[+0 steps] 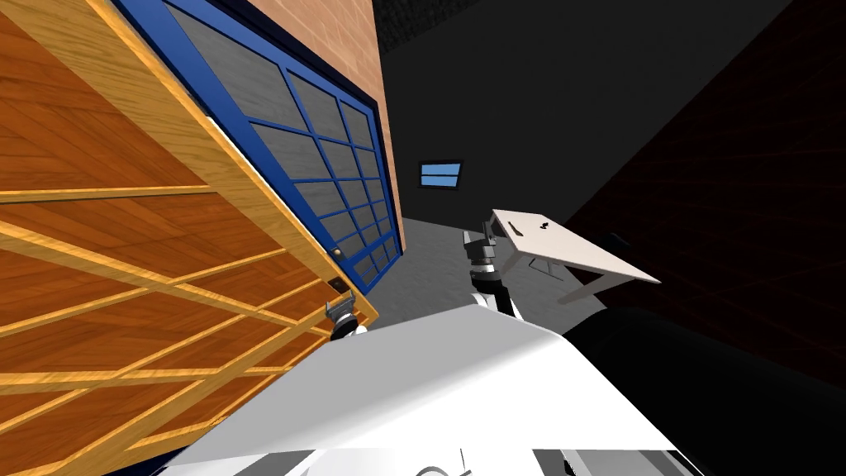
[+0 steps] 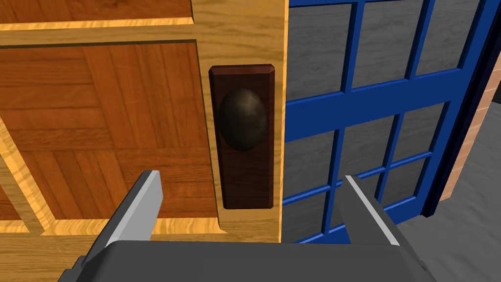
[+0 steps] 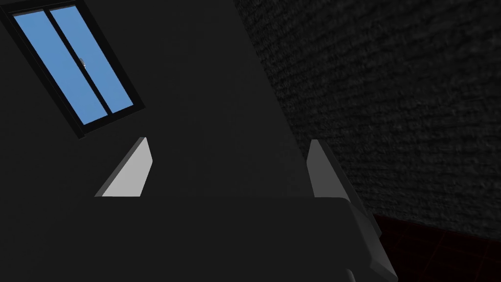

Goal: Pull the door open

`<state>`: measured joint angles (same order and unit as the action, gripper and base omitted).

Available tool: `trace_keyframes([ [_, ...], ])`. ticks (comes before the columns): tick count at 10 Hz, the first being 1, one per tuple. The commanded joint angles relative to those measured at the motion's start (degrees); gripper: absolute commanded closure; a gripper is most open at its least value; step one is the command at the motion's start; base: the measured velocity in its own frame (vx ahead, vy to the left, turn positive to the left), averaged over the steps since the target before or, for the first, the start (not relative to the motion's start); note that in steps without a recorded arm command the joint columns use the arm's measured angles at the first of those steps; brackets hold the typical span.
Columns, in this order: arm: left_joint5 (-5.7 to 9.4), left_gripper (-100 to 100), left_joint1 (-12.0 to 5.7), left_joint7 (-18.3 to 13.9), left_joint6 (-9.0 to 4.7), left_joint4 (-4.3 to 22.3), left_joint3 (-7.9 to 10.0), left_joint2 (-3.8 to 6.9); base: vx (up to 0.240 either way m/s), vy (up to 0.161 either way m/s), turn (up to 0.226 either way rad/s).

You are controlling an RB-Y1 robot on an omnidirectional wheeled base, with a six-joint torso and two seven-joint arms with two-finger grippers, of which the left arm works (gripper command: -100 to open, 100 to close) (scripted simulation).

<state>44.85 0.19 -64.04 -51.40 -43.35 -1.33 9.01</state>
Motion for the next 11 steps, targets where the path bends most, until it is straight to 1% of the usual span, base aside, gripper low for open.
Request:
trace_keyframes([
  [1,1.40,-100,0.19,-1.97,0.06,-0.65,-0.25,-0.40,-0.079,0.002,-0.067],
  [2,1.91,-100,0.22,-2.66,0.05,-0.81,-0.35,-0.55,-0.090,0.006,-0.068],
  [3,1.52,-100,0.23,-1.99,0.11,-0.78,-0.26,-0.44,-0.041,0.003,-0.012],
  [4,1.31,-100,0.52,-3.87,0.02,-0.11,-0.22,0.70,0.081,-0.025,-0.012],
  [5,1.19,-100,0.65,-4.64,-0.01,0.20,-0.19,1.24,0.154,-0.015,-0.010],
  [6,0.89,-100,0.97,-6.47,-0.10,0.94,-0.13,2.51,0.174,0.010,-0.016],
  [8,0.56,-100,1.32,-8.52,-0.20,1.77,-0.06,3.94,0.150,0.019,-0.014],
  [11,0.06,-100,1.86,-11.60,-0.35,3.02,0.05,6.09,0.092,-0.004,-0.009],
])
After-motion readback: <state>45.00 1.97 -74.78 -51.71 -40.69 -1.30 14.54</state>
